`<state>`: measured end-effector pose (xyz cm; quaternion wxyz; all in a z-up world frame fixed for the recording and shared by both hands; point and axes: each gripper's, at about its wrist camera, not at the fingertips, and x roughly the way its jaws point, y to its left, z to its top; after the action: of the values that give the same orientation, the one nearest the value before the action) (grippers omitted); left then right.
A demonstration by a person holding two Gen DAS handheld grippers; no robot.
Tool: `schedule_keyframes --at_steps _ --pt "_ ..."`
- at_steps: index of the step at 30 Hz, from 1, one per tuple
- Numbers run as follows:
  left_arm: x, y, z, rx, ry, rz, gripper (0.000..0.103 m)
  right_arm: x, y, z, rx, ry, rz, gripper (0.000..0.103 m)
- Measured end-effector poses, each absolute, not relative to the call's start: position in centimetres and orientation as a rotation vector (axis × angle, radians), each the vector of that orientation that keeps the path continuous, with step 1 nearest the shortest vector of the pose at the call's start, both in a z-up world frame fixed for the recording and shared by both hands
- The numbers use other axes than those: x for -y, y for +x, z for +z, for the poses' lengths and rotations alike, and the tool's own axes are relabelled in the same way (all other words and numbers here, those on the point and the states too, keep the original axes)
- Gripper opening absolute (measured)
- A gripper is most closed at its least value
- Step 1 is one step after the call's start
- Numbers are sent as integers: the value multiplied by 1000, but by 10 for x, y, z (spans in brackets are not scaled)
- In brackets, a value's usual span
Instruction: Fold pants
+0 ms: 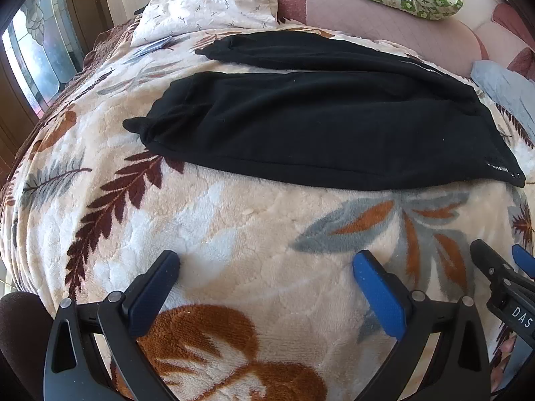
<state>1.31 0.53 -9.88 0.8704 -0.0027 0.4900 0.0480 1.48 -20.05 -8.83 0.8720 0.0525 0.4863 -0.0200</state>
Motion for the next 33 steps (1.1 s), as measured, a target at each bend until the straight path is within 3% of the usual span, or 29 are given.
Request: schedule_keyframes --at_steps 7,11,33 --pt "-9 16 -96 -1057 -2 76 103 198 13 -87 -1011 81 -42 103" --pt "-13 10 -86 -1030 -28 71 97 193 11 -76 -1002 13 -66 103" --pt "-8 -1 -50 -933 -42 -2 97 198 -1 -54 -925 77 -31 103"
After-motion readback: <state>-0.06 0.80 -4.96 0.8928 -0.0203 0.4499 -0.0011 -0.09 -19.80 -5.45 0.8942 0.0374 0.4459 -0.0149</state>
